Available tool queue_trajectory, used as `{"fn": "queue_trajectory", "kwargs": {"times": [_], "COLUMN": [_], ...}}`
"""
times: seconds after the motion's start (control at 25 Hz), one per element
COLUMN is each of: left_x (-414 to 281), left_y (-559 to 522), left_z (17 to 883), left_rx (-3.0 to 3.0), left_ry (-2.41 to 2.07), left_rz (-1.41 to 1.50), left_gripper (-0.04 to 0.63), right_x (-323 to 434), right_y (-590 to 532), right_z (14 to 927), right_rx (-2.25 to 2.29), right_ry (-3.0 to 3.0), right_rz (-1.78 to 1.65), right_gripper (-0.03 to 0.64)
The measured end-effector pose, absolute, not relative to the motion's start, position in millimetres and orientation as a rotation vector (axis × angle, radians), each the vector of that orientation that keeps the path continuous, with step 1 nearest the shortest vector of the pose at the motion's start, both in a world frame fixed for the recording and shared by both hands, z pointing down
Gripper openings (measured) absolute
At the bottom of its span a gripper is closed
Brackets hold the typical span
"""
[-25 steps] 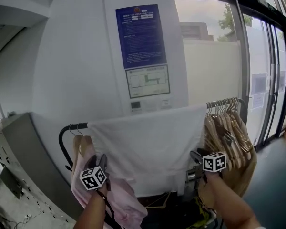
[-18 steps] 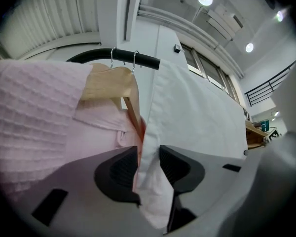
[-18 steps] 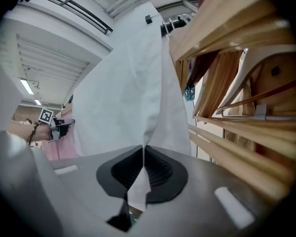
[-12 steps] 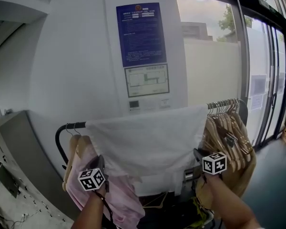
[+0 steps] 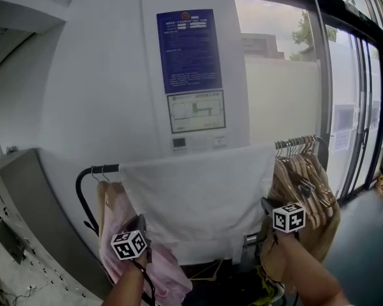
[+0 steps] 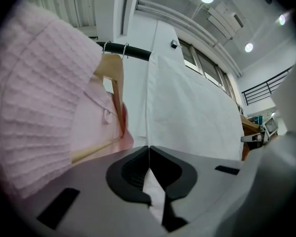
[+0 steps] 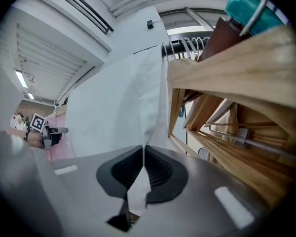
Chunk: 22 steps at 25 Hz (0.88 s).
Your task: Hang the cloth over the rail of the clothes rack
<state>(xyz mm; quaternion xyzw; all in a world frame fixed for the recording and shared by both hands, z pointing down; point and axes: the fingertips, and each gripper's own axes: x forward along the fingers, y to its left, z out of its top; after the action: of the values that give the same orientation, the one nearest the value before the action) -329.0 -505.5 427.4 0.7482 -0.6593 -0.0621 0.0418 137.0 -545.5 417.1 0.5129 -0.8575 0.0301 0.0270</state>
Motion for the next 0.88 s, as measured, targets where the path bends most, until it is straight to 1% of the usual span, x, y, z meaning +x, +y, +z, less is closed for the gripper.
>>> {"fn": "queue_trajectory", "kwargs": {"times": [0.2, 0.48, 0.52, 0.6, 0.64, 0.88], "left_x": [-331.5, -334.9, -334.7, -333.8, -333.1, -313.1], "left_y": [-500.6, -490.2, -488.0, -482.9, -480.1, -456.3], "left_z": [433.2, 424.0, 420.4, 411.3, 405.7, 366.3], "left_rx": [2.268, 2.272, 2.277, 2.282, 2.283, 2.311], "left_ry": [-2.030, -2.065, -2.071, -2.085, -2.096, -2.152], "left_rz": [-0.183, -0.236, -0.253, -0.289, -0.307, -0.362], "left_gripper": [0.009, 0.011, 0.018, 0.067, 0.078, 0.089], "right_x": [137.6, 134.8, 134.8, 134.1, 133.1, 120.6], "right_y": [-543.9, -535.0, -532.7, -526.6, -523.2, -498.1], "right_z": [420.8, 412.2, 409.0, 399.6, 393.9, 358.4], "right_rx": [1.582, 1.612, 1.625, 1.656, 1.671, 1.723], "right_ry": [-2.658, -2.687, -2.688, -2.690, -2.694, -2.717], "right_rz": [0.107, 0.050, 0.033, -0.015, -0.037, -0.138], "right_gripper": [0.012, 0.049, 0.055, 0.066, 0.067, 0.069]}}
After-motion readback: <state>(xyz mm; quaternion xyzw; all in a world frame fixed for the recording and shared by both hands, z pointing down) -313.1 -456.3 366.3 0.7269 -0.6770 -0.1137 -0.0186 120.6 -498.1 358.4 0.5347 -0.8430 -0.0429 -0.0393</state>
